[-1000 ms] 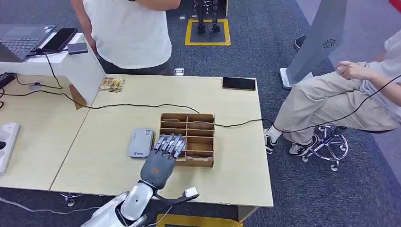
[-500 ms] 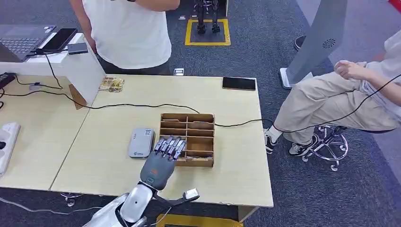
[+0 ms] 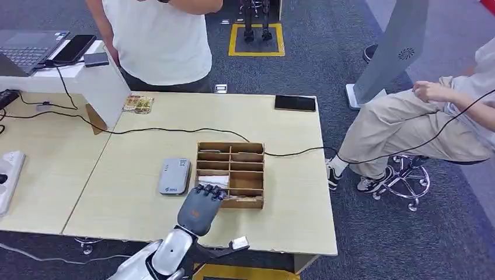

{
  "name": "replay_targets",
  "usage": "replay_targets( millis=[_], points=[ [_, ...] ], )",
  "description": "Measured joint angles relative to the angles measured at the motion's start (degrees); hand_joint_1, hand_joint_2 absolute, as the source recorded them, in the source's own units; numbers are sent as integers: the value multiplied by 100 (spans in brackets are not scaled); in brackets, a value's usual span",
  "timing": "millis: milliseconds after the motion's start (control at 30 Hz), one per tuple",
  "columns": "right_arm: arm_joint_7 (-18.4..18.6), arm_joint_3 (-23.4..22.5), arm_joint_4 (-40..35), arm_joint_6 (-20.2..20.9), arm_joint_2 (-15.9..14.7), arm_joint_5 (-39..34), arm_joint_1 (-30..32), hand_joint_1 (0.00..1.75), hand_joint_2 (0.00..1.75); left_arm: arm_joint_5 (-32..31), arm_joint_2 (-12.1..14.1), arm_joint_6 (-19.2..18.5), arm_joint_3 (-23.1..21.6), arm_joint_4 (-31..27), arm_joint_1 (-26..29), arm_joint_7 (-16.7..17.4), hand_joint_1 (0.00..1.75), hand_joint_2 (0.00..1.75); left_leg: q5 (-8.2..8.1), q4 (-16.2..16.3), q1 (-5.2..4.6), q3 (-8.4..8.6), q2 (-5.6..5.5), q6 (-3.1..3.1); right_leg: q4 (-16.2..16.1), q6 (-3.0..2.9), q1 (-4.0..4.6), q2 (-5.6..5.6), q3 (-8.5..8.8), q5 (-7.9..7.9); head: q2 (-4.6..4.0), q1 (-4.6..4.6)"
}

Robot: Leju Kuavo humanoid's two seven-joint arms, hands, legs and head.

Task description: Pass the card to the sensor for recognition and then transmit it.

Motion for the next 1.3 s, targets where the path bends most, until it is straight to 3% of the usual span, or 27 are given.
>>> replay_targets(
  millis=[400,533,700,833,1000,1167,1300],
  points=[
    [-13,-4,22,0,2,0,-12,0,175,0,-122,181,2,129,34,-120,175,175,2,0,-1,12,-9,3,0,2,-1,-12,22,-1,0,0],
    [-15,-7,22,2,18,0,-11,0,175,0,-136,683,39,129,149,-27,175,175,2,0,-1,14,-8,3,0,2,-1,-10,19,-1,0,0],
    [-57,-11,33,-2,24,-22,-12,0,175,2,-185,1688,252,41,361,-57,175,175,2,0,0,9,-7,3,0,2,-1,-8,10,-2,0,-2],
    [-118,-17,74,-17,24,-63,-14,0,175,4,-443,1962,799,-471,658,-635,175,175,1,0,-1,1,-8,4,0,2,-1,-9,4,-2,0,-2],
    [-109,-55,87,-20,24,-68,-12,0,175,61,-982,1980,1686,-1281,1017,-1590,175,175,0,0,-2,-1,-7,5,-1,2,-2,-9,3,-2,0,-2],
    [-96,-70,107,-22,24,0,-15,0,175,237,-1461,1987,2464,-1795,1207,-2285,175,175,1,0,-1,0,-7,5,-1,2,-1,-9,4,-2,0,0],
    [-70,-114,107,-22,26,17,-15,0,175,1225,-2060,1987,3201,-2026,1316,-3700,175,175,1,0,-1,0,-8,5,-1,2,-1,-9,4,-2,0,-2]
  ],
)
